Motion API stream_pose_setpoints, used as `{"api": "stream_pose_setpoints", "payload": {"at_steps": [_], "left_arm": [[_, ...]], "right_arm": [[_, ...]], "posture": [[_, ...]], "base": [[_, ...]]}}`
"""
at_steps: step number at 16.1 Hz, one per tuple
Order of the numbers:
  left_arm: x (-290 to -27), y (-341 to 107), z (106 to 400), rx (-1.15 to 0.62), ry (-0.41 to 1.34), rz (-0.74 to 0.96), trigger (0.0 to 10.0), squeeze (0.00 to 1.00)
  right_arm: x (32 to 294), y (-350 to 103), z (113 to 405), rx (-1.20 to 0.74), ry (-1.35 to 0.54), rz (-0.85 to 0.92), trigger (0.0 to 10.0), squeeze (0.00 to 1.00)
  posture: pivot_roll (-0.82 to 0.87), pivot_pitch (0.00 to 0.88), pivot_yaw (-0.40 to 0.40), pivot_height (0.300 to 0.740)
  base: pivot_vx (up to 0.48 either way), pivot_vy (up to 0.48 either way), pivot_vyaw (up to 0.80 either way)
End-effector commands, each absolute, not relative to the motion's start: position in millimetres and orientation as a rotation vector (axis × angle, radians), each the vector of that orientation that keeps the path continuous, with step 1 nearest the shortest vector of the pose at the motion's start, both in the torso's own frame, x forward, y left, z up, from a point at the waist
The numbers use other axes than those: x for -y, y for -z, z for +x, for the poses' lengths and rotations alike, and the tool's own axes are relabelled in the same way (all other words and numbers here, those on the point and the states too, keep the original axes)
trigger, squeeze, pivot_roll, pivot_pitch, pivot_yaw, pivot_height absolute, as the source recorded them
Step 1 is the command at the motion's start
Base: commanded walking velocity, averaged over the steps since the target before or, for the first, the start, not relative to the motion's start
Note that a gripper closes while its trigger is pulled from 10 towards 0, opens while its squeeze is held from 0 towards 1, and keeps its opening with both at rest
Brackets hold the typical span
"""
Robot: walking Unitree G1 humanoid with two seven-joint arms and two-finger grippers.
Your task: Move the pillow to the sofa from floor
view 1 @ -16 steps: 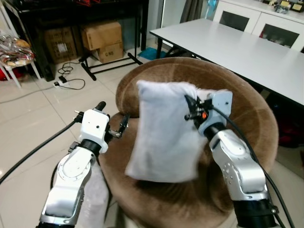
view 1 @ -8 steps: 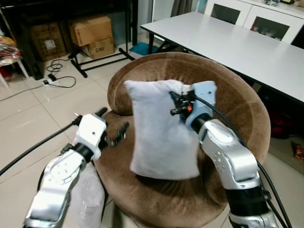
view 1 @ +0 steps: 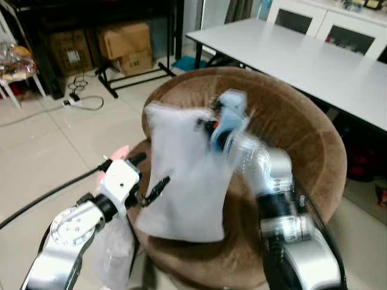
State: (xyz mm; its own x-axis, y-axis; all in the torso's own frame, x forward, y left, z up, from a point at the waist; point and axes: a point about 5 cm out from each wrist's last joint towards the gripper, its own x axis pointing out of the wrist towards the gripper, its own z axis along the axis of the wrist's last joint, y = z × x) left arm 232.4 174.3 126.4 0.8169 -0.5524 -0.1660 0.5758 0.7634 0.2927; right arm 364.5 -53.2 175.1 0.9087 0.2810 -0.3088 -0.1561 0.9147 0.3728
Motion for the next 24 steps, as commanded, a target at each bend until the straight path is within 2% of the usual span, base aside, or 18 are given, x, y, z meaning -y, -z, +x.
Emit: {"api": "stream_pose_setpoints", "payload": {"at_steps": [1,4,5,6,7,9,12,13,17,24], "left_arm": [[-172,-130,231,-0.064,0.629,0.354,10.0,0.0],[-174,-129,226,-0.074,0.618,0.354,10.0,0.0],[-174,-129,226,-0.075,0.617,0.353,10.0,0.0],[-175,-129,225,-0.082,0.619,0.349,10.0,0.0],[-174,-128,225,-0.087,0.624,0.345,10.0,0.0],[-171,-126,226,-0.094,0.646,0.34,10.0,0.0],[-169,-126,230,-0.096,0.659,0.339,10.0,0.0],[-169,-126,231,-0.096,0.66,0.34,10.0,0.0],[-170,-128,235,-0.088,0.657,0.355,10.0,0.0],[-173,-135,248,-0.024,0.537,0.325,10.0,0.0]], "right_arm": [[41,-198,373,-0.29,-0.191,0.458,10.0,0.0],[82,-187,394,-0.331,0.061,0.635,10.0,0.0],[90,-185,396,-0.329,0.086,0.656,10.0,0.0],[110,-177,401,-0.342,0.189,0.678,10.0,0.0],[120,-168,401,-0.368,0.259,0.663,10.0,0.0],[132,-136,392,-0.501,0.38,0.645,10.0,0.0],[134,-103,377,-0.623,0.47,0.587,10.0,0.0],[132,-99,376,-0.623,0.472,0.595,10.0,1.0],[125,-112,383,-0.552,0.463,0.645,10.0,1.0],[143,-152,402,-0.356,0.404,0.663,10.0,1.0]], "posture": [[0.1,0.0,-0.11,0.74],[0.11,0.0,-0.124,0.74],[0.11,0.0,-0.124,0.74],[0.11,0.0,-0.119,0.74],[0.11,0.0,-0.117,0.74],[0.1,0.0,-0.106,0.74],[0.1,0.0,-0.097,0.74],[0.1,0.0,-0.094,0.74],[0.1,0.0,-0.088,0.74],[0.09,0.0,-0.072,0.74]], "base": [[0.0,0.0,0.0],[0.0,0.0,0.0],[0.0,0.0,0.0],[0.0,0.0,0.0],[0.0,0.0,0.0],[0.0,0.0,0.0],[0.0,0.0,0.0],[0.0,0.0,0.0],[0.0,0.0,0.0],[0.0,0.0,0.0]]}}
